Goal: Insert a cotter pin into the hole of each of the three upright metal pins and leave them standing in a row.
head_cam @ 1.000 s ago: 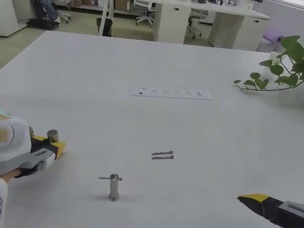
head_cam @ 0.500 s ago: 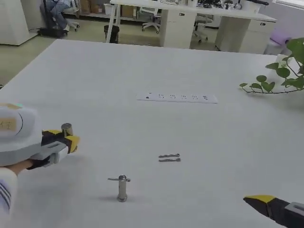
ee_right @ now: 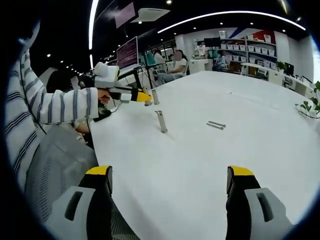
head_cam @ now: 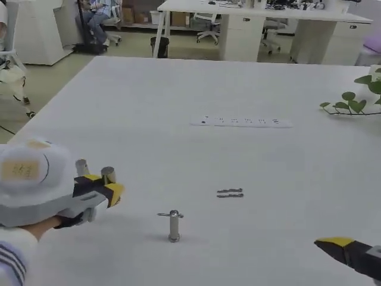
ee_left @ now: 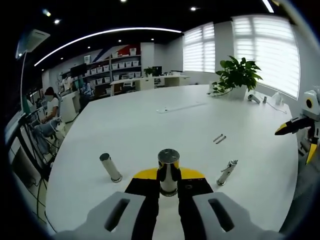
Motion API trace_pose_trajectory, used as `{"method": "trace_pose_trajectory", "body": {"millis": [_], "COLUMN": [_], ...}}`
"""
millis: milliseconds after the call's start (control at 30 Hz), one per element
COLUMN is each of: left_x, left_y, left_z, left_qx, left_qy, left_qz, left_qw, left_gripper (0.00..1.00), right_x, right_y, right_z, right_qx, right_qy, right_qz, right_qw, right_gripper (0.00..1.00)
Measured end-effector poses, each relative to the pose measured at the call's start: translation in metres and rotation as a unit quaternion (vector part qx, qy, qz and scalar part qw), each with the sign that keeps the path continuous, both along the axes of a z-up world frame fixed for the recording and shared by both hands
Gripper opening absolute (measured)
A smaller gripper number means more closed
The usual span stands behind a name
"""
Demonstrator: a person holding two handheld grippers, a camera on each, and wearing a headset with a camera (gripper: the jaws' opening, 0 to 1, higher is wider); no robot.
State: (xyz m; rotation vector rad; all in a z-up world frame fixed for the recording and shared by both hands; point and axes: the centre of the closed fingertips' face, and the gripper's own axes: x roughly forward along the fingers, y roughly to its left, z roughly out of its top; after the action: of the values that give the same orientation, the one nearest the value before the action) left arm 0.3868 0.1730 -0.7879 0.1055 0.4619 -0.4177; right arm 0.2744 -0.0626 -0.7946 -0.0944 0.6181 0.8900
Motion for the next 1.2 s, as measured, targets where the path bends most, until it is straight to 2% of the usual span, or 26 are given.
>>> {"method": "trace_pose_trajectory", "body": {"millis": [100,367,533,800,1000,1200], "left_x": [-0.014,-0.036,-0.049,-0.061,-0.064,-0.065], "left_y": [-0.007,-0.019,-0.031,-0.051,-0.069,-0.092], "left_z": [0.0,-0.001,-0.008,-0.013,-0.013,-0.017], "left_qx": [0.0,0.01,0.007,0.004,-0.004,-0.002], "left_qy": [0.009,0.012,0.024,0.028,0.026,0.03], "left_qz": [-0.007,-0.014,-0.026,-0.043,-0.06,-0.09], "left_qw": [0.9999,0.9998,0.9994,0.9987,0.9978,0.9955], "left_gripper": [0.11,0.11,0.11,0.11,0.11,0.11], "right_x": [-0.001,-0.004,-0.007,-0.009,-0.01,-0.012], "right_y": [0.001,-0.001,-0.003,-0.006,-0.005,-0.006], "right_z": [0.0,0.001,0.002,0.003,0.006,0.005], "right_qx": [0.003,0.005,0.005,0.006,0.006,0.004], "right_qy": [-0.003,-0.008,-0.011,-0.014,-0.021,-0.021], "right_qz": [0.003,0.005,0.002,-0.004,-0.007,-0.009], "right_qw": [1.0,0.9999,0.9999,0.9999,0.9998,0.9997], "right_gripper": [0.96,0.96,0.96,0.96,0.96,0.96]}}
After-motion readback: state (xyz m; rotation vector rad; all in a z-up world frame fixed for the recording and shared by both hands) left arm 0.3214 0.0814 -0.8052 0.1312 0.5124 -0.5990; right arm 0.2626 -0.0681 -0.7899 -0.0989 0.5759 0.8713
